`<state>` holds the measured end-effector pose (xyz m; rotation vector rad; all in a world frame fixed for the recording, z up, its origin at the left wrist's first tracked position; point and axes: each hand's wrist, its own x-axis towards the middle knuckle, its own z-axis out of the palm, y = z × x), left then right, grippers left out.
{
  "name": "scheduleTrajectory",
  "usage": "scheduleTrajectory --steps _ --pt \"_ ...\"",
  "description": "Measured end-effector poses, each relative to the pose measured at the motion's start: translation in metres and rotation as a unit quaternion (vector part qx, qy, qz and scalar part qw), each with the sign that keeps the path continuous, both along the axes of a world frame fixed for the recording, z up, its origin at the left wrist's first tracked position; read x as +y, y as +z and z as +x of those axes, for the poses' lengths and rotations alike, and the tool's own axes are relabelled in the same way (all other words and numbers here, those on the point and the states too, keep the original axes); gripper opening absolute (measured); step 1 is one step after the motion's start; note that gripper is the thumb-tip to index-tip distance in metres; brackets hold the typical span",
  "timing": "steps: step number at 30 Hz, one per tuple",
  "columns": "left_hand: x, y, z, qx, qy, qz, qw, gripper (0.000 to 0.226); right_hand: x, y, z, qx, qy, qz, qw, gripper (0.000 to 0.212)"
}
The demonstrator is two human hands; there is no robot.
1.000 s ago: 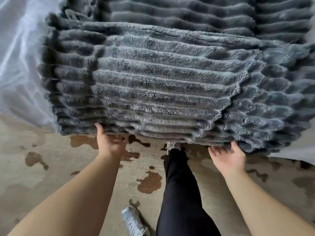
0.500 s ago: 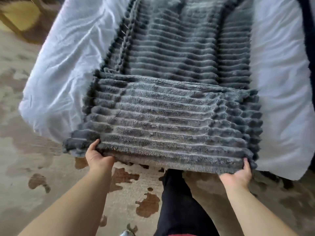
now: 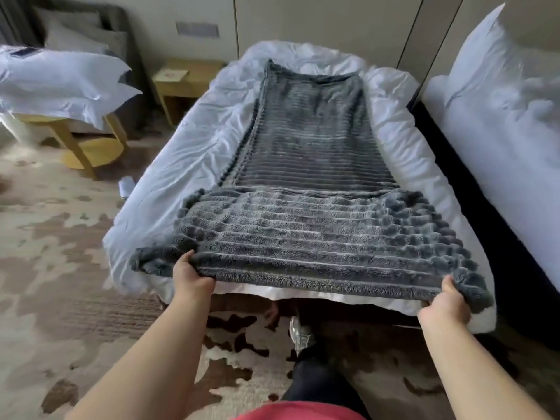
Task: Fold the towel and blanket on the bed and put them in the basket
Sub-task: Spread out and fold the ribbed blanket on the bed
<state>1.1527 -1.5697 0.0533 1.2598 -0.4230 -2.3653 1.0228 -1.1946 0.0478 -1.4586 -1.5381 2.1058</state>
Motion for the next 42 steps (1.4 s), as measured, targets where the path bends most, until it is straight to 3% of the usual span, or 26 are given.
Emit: scheduleTrajectory --steps 4,9,16,22,26,35,38,40,42 --pt "0.018 -0.015 0.069 -0.025 -0.029 0.001 0.999 0.022 0.02 -0.004 0.08 -0.042 0.019 -0.014 0.999 0.038" --pt "0.03 -0.037 0.13 -0.037 -0.048 0.01 0.998 0.019 0.036 -0.026 0.148 -0.066 0.016 -0.038 0.997 0.036" --pt "0.03 -0.03 0.123 -0.038 -0.052 0.003 0.998 0.012 0.035 -0.022 0.137 -0.027 0.001 -0.037 0.999 0.038" --pt "0.001 0.015 0.037 0.009 -0.016 -0.046 0.999 0.018 0.008 0.028 0.055 0.011 -0.014 -0.012 1.0 0.057" --pt "-0.016 0.043 -0.039 -0.009 -0.031 -0.038 0.999 0.012 -0.016 0.051 -0.016 0.062 -0.032 -0.031 0.997 0.058" --pt "-0.084 0.056 -0.258 0.03 0.023 -0.032 0.999 0.006 -0.079 0.052 -0.247 0.027 0.016 -0.014 0.999 0.047" --pt "-0.105 0.019 -0.315 -0.015 0.018 -0.045 0.999 0.043 -0.102 0.016 -0.325 0.026 0.09 -0.062 0.994 0.046" --pt "-0.113 -0.021 -0.34 -0.075 0.005 -0.032 0.997 0.065 -0.113 -0.023 -0.366 -0.039 0.151 -0.071 0.985 0.057" --pt "-0.116 -0.062 -0.355 -0.137 -0.024 -0.012 0.99 0.07 -0.118 -0.066 -0.393 -0.104 0.188 -0.072 0.974 0.059"
